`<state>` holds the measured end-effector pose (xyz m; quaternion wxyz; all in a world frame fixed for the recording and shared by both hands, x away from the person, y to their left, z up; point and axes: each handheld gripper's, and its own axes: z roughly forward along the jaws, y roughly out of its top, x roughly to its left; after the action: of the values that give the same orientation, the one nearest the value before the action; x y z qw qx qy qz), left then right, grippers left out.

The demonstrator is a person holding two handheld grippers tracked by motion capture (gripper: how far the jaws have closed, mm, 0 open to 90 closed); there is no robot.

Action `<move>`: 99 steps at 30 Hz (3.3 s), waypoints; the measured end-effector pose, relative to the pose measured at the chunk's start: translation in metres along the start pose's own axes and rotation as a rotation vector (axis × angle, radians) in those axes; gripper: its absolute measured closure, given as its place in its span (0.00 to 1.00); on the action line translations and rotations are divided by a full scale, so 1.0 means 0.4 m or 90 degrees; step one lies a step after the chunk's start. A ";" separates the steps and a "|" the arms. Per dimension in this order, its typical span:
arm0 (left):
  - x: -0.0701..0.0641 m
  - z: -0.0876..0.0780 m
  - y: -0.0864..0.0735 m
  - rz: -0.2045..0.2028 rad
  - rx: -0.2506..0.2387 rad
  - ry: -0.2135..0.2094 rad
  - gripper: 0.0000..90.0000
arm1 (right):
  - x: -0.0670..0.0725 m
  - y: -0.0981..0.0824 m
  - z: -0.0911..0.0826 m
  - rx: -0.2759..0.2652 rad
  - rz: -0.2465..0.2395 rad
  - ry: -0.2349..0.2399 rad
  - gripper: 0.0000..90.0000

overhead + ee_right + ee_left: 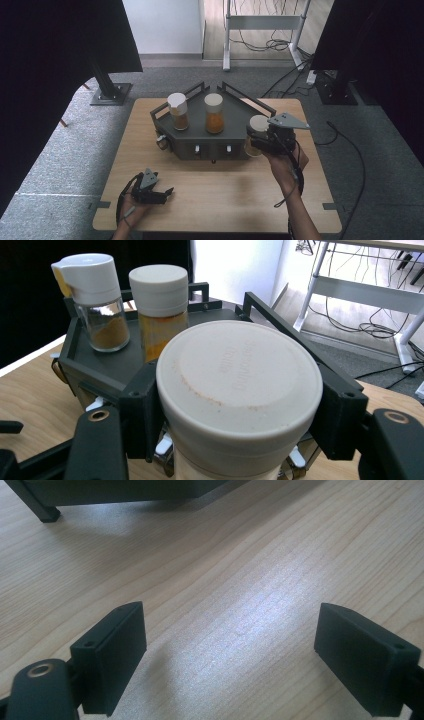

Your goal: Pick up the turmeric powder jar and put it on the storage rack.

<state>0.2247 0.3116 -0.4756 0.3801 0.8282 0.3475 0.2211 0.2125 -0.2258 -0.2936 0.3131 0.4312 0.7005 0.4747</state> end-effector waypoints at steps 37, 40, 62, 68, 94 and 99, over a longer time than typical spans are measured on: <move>0.008 0.000 0.001 -0.002 0.002 -0.008 0.15 | -0.029 0.123 0.165 0.029 0.000 -0.039 0.37; 0.009 0.000 0.001 -0.002 0.002 -0.009 0.15 | -0.032 0.129 0.180 0.029 0.004 -0.039 0.37; 0.012 -0.001 0.000 -0.002 0.000 -0.012 0.15 | -0.015 0.125 0.303 0.057 -0.005 -0.062 0.37; 0.011 -0.001 0.000 0.000 0.000 -0.011 0.15 | -0.022 0.112 0.306 0.053 0.004 -0.063 0.36; 0.007 0.000 0.001 0.002 0.002 -0.009 0.15 | -0.058 0.100 0.270 0.048 0.024 -0.023 0.12; 0.008 0.001 0.001 0.001 0.002 -0.009 0.15 | -0.053 0.096 0.261 0.050 0.014 -0.031 0.12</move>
<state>0.2271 0.3135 -0.4750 0.3811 0.8307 0.3445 0.2147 0.3220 -0.1968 -0.2940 0.3074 0.4623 0.7059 0.4398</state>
